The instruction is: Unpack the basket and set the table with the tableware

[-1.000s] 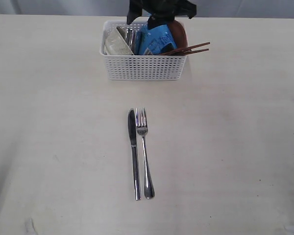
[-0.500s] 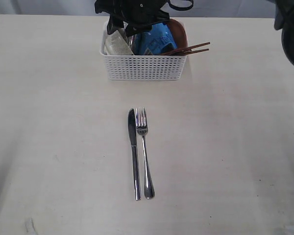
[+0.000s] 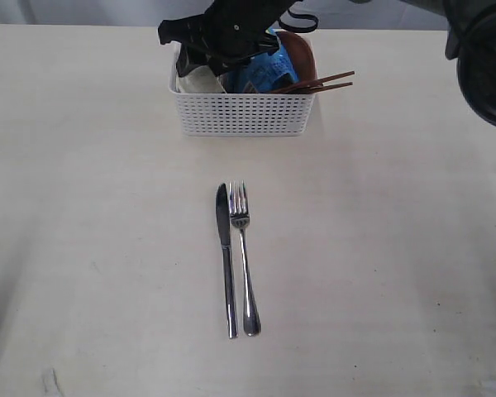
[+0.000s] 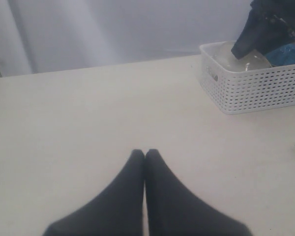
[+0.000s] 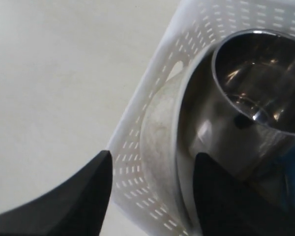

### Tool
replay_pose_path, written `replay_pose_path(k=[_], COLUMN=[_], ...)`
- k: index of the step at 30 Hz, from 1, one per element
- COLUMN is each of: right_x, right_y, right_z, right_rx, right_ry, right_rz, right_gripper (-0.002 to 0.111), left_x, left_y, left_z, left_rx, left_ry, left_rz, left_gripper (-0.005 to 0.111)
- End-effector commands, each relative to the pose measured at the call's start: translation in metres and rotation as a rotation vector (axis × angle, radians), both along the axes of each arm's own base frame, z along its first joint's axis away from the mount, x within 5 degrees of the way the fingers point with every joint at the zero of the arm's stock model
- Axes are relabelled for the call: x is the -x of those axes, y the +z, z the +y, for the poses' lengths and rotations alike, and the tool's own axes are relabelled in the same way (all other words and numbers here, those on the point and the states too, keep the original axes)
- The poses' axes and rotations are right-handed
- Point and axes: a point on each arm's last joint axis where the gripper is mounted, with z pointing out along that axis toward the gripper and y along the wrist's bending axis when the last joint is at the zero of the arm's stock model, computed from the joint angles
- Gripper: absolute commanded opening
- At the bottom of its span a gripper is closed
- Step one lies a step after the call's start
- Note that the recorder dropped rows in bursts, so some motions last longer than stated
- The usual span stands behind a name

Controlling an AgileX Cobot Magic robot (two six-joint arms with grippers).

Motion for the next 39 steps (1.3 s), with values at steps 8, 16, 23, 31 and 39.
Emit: replay_pose_path(k=[8,16,23,31,39], right_x=[0.001,0.001,0.0,0.0,0.001], right_y=[-0.001,0.001,0.014,0.033,0.04], right_z=[0.001,0.001,0.006,0.012,0.018], right_rx=[0.013,0.008,-0.061,-0.16,-0.258], right_ry=[0.048,0.046,0.038,0.043,0.056], right_rz=[-0.008,-0.012,-0.002,0.027,0.022], right_gripper=[0.018,-0.001,-0.001,-0.001,-0.001], left_x=[0.0,0.0,0.0,0.0,0.0], left_y=[0.0,0.0,0.0,0.0,0.0], left_z=[0.0,0.0,0.0,0.0,0.0], left_rx=[-0.004,-0.004,-0.004,-0.004,-0.004], left_ry=[0.003,0.003,0.003,0.003,0.003], left_rz=[-0.006,-0.006,-0.006,-0.006,-0.006], left_gripper=[0.0,0.0,0.0,0.0,0.0])
